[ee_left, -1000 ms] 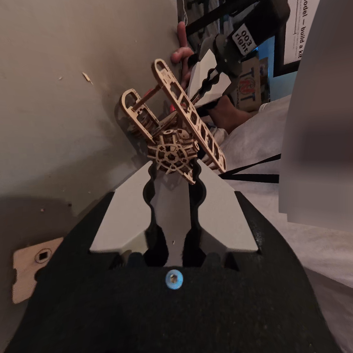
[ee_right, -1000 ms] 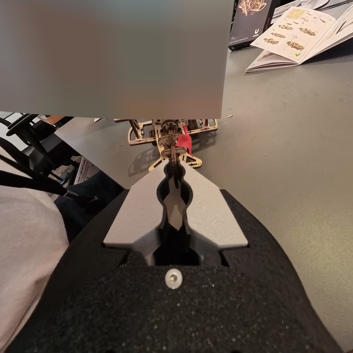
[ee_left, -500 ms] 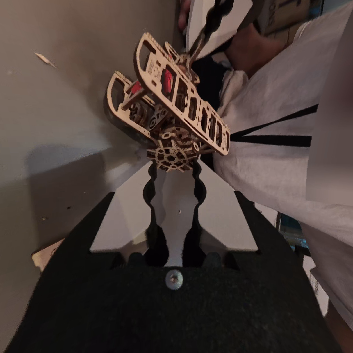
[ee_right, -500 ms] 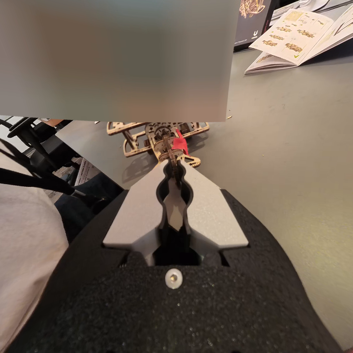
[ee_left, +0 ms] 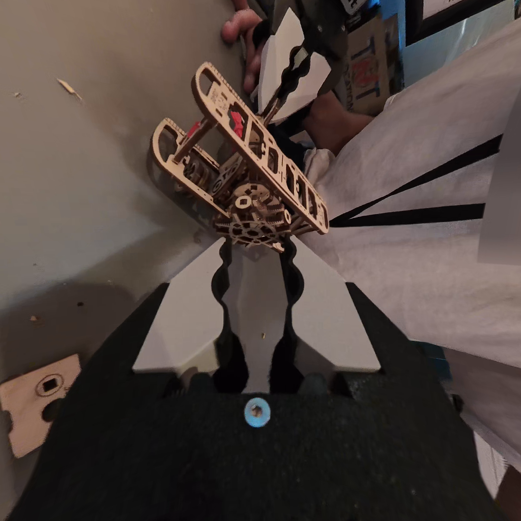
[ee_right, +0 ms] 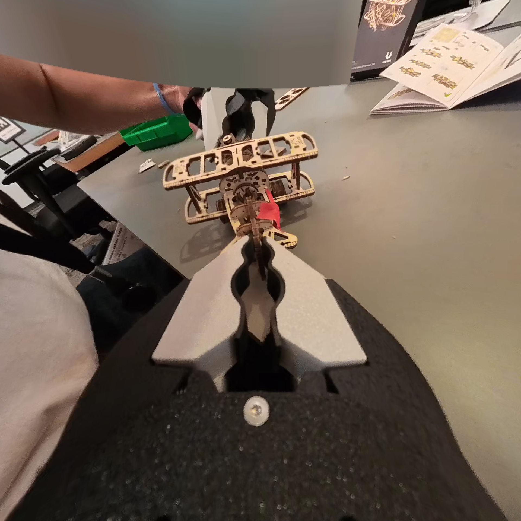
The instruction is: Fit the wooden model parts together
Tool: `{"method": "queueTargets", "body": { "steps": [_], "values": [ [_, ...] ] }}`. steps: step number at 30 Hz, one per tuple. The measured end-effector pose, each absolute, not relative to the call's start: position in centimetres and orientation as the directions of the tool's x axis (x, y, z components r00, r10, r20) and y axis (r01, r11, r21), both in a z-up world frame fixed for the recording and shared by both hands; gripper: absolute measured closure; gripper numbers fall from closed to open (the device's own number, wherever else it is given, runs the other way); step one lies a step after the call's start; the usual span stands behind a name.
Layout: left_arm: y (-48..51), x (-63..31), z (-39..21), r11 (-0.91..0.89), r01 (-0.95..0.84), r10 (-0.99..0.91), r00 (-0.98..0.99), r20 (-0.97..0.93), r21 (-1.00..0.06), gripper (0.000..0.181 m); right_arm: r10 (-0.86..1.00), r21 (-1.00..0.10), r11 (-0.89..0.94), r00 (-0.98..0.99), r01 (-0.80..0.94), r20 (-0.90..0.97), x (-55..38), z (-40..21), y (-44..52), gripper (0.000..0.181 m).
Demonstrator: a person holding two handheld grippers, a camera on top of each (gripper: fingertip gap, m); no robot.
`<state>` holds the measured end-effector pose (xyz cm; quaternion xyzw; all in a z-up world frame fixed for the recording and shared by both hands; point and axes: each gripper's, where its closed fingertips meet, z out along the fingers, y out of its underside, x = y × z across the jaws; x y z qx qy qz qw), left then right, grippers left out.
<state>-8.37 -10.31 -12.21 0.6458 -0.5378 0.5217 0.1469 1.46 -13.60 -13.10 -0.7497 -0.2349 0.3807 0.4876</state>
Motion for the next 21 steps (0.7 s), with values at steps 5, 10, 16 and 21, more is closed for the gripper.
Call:
{"method": "queueTargets", "body": {
  "steps": [5,10,16,21],
  "values": [
    [-10.4,-8.8,-12.6,-0.393,-0.835,-0.529,-0.137,0.838,-0.385,0.147,0.726,-0.895,-0.446,0.582,-0.006,-0.366,0.5,-13.0,-13.7,0.177],
    [-10.3,-8.9,-12.5,-0.396,-0.837,-0.506,-0.144,0.851,-0.377,0.147,0.73,-0.901,-0.433,0.584,-0.006,-0.355,0.5,-12.9,-13.6,0.177],
    [-10.7,-8.5,-12.4,-0.366,-0.866,-0.464,-0.149,0.873,-0.342,0.147,0.735,-0.903,-0.423,0.557,-0.069,-0.387,0.6,-11.2,-13.5,0.155],
    [-10.7,-8.3,-12.5,-0.307,-0.895,-0.482,-0.146,0.864,-0.323,0.147,0.754,-0.967,-0.251,0.636,0.051,-0.162,0.5,-10.2,-12.7,0.138]
  ]
}}
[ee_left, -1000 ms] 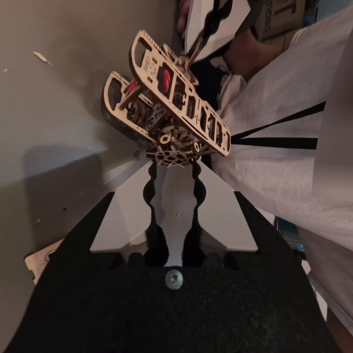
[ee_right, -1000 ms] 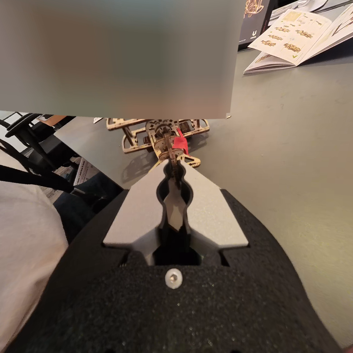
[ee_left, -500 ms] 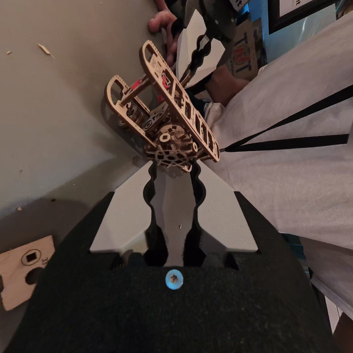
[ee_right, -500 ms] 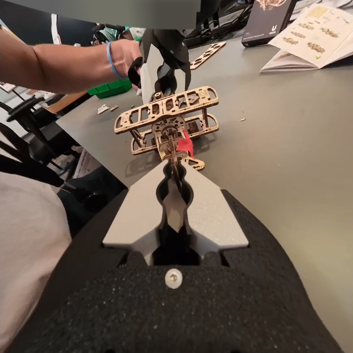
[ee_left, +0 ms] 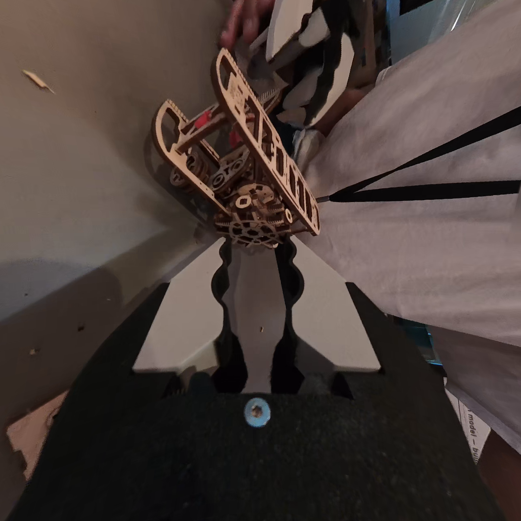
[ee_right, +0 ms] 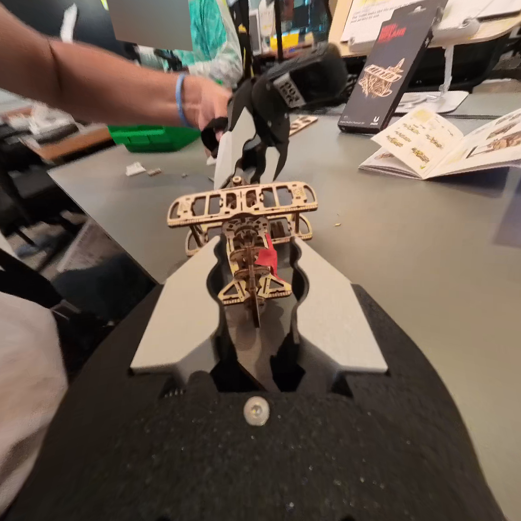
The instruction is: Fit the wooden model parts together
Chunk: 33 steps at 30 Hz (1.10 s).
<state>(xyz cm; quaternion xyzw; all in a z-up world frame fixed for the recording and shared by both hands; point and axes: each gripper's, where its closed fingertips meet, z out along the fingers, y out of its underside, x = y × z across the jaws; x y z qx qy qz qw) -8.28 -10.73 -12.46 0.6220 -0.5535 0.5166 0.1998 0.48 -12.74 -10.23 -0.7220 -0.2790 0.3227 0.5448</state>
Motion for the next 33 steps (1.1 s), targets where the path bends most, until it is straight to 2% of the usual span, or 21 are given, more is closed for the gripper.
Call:
{"method": "queueTargets", "body": {
  "steps": [3,6,8,10,14,20,25,28,33],
  "values": [
    [-10.8,-8.2,-12.4,-0.288,-0.905,-0.488,-0.142,0.861,-0.313,0.147,0.755,-0.948,-0.263,0.65,0.177,-0.088,-0.4,-11.5,-12.9,0.139],
    [-10.9,-8.1,-12.5,-0.275,-0.912,-0.494,-0.137,0.859,-0.304,0.147,0.722,-0.905,-0.371,0.678,0.209,-0.14,-0.4,-13.1,-13.1,0.138],
    [-11.0,-8.0,-12.4,-0.272,-0.914,-0.495,-0.134,0.859,-0.3,0.147,0.733,-0.906,-0.368,0.666,0.211,-0.143,-0.6,-13.5,-13.0,0.126],
    [-11.1,-8.0,-12.4,-0.267,-0.916,-0.497,-0.136,0.857,-0.3,0.147,0.734,-0.912,-0.332,0.673,0.239,-0.09,-0.5,-13.5,-12.8,0.125],
    [-11.4,-7.8,-12.5,-0.263,-0.915,-0.501,-0.14,0.854,-0.305,0.148,0.75,-0.934,-0.282,0.658,0.219,-0.072,-1.2,-12.3,-12.8,0.13],
    [-11.5,-7.5,-12.4,-0.288,-0.904,-0.5,-0.138,0.855,-0.315,0.148,0.778,-0.939,-0.254,0.625,0.23,-0.057,-2.6,-11.0,-13.4,0.152],
    [-11.7,-7.6,-12.3,-0.297,-0.9,-0.502,-0.136,0.854,-0.318,0.148,0.788,-0.912,-0.27,0.615,0.308,-0.025,-3.1,-12.1,-13.4,0.156],
    [-12.3,-7.8,-12.3,-0.271,-0.91,-0.505,-0.142,0.851,-0.313,0.147,0.781,-0.909,-0.246,0.624,0.335,0.019,-3.1,-12.1,-13.3,0.173],
    [-12.5,-7.7,-12.4,-0.261,-0.915,-0.521,-0.135,0.843,-0.308,0.148,0.784,-0.902,-0.254,0.621,0.35,0.02,-2.9,-12.2,-13.2,0.173]
  ]
}}
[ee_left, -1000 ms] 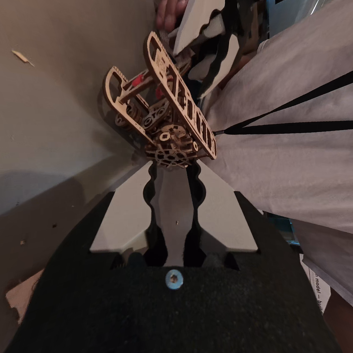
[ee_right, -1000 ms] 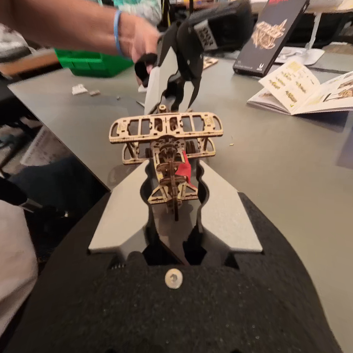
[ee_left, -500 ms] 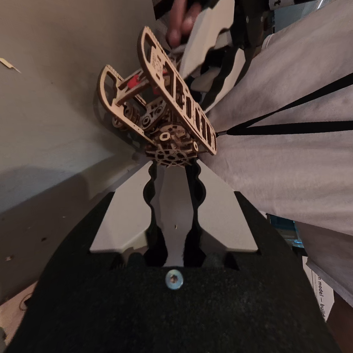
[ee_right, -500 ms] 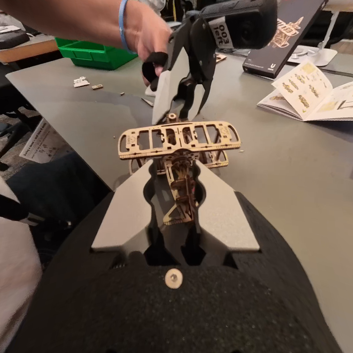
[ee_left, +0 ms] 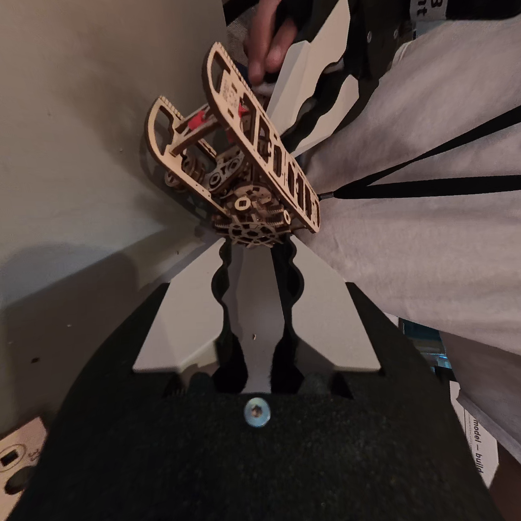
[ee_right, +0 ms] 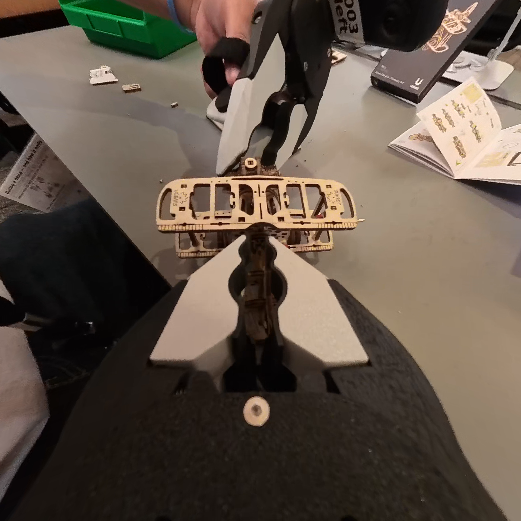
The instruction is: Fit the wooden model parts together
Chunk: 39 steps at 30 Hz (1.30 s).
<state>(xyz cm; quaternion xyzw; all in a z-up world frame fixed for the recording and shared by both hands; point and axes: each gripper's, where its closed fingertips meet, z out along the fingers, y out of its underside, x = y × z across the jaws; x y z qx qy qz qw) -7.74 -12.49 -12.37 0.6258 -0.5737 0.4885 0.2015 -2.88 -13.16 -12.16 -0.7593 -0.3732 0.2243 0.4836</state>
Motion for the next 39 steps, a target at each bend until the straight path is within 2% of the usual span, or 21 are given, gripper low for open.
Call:
{"method": "queueTargets", "body": {
  "steps": [6,12,15,17,20,23,35,39],
  "values": [
    [-12.57,-7.67,-12.4,-0.23,-0.921,-0.536,-0.15,0.831,-0.315,0.148,0.775,-0.9,-0.252,0.631,0.356,0.033,-2.89,-12.15,-13.23,0.173],
    [-12.57,-7.63,-12.24,-0.249,-0.93,-0.472,-0.128,0.872,-0.271,0.147,0.775,-0.905,-0.238,0.631,0.352,0.042,-2.86,-12.13,-13.27,0.174],
    [-12.51,-7.66,-12.37,-0.2,-0.938,-0.503,-0.149,0.852,-0.282,0.148,0.779,-0.908,-0.235,0.626,0.347,0.038,-2.86,-12.11,-13.27,0.174],
    [-12.48,-7.62,-12.28,-0.188,-0.951,-0.494,-0.126,0.86,-0.247,0.147,0.779,-0.913,-0.209,0.624,0.351,0.062,-2.83,-11.91,-13.25,0.181],
    [-12.34,-7.5,-12.12,-0.208,-0.961,-0.443,-0.074,0.893,-0.183,0.148,0.777,-0.913,-0.163,0.619,0.373,0.114,-2.85,-11.88,-13.23,0.181],
    [-12.2,-7.55,-12.1,-0.2,-0.964,-0.434,-0.073,0.898,-0.176,0.148,0.773,-0.915,-0.178,0.627,0.361,0.097,-2.94,-11.89,-13.23,0.181],
    [-11.92,-7.48,-12.38,-0.187,-0.948,-0.456,-0.146,0.878,-0.256,0.148,0.777,-0.92,-0.239,0.63,0.311,0.011,-2.89,-11.94,-13.24,0.181],
    [-11.74,-7.43,-12.71,-0.099,-0.932,-0.559,-0.238,0.794,-0.348,0.147,0.776,-0.921,-0.25,0.631,0.299,-0.006,-2.86,-11.93,-13.2,0.181]
  ]
}}
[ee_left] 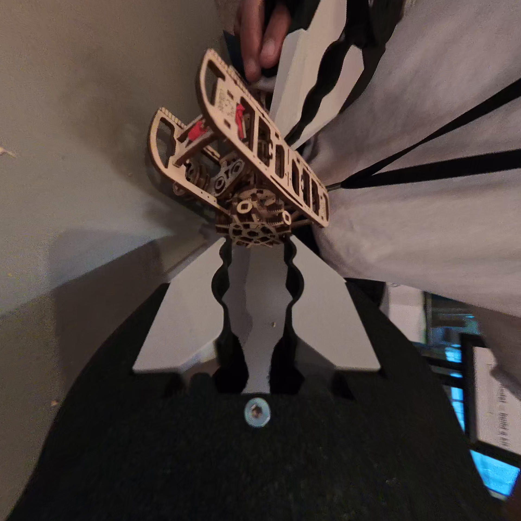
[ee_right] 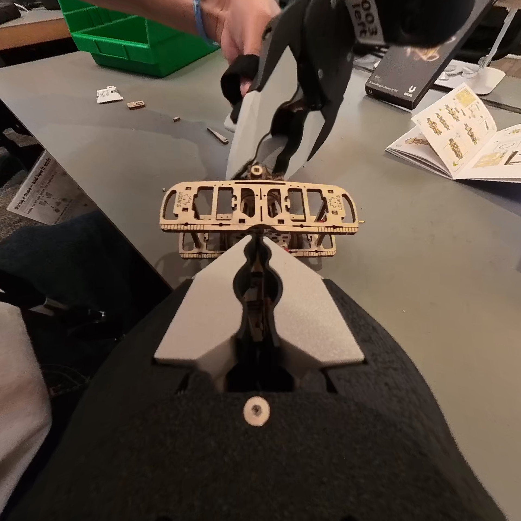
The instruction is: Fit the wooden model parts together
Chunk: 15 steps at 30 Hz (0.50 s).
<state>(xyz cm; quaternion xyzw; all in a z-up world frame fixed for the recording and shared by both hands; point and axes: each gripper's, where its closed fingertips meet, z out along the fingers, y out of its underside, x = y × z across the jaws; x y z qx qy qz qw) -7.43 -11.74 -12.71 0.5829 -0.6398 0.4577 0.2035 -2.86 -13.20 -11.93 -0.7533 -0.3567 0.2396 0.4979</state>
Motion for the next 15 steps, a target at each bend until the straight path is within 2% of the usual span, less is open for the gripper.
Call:
{"method": "queueTargets", "body": {
  "steps": [8,15],
  "values": [
    [-11.45,-7.35,-13.29,0.072,-0.875,-0.716,-0.379,0.586,-0.478,0.147,0.777,-0.923,-0.257,0.63,0.288,-0.02,-2.85,-11.91,-13.23,0.181],
    [-11.44,-7.29,-13.39,0.111,-0.845,-0.749,-0.417,0.515,-0.522,0.147,0.774,-0.923,-0.26,0.632,0.284,-0.024,-2.83,-11.91,-13.28,0.181]
  ]
}}
